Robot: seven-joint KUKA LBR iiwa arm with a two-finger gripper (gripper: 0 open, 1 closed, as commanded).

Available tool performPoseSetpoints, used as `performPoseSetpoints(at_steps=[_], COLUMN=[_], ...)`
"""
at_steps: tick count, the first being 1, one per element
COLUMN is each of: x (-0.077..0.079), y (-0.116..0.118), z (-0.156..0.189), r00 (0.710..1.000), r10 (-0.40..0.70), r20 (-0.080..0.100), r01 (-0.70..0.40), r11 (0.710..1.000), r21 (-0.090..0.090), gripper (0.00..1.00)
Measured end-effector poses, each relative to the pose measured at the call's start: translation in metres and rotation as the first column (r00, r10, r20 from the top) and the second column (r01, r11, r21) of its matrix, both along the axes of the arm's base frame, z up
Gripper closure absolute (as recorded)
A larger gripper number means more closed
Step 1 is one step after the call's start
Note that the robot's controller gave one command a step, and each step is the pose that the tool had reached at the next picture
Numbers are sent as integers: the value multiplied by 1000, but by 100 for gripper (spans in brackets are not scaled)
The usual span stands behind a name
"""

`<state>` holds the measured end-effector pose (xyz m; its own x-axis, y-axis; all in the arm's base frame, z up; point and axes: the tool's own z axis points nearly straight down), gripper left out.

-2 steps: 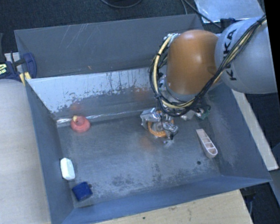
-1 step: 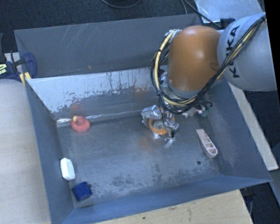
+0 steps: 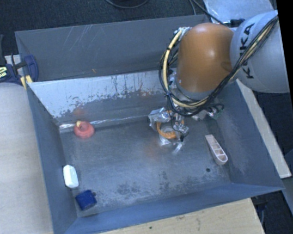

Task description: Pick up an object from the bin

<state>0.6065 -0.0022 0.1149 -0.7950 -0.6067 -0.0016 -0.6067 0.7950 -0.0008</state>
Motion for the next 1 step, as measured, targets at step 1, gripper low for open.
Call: performPoseSetpoints(at_steps=[1], x=[-1], y=[0], z=[16], r00=[1000], r10=[-1], r20=[-5], r01=[1], r11=[1000], r21=[1], gripper=[100])
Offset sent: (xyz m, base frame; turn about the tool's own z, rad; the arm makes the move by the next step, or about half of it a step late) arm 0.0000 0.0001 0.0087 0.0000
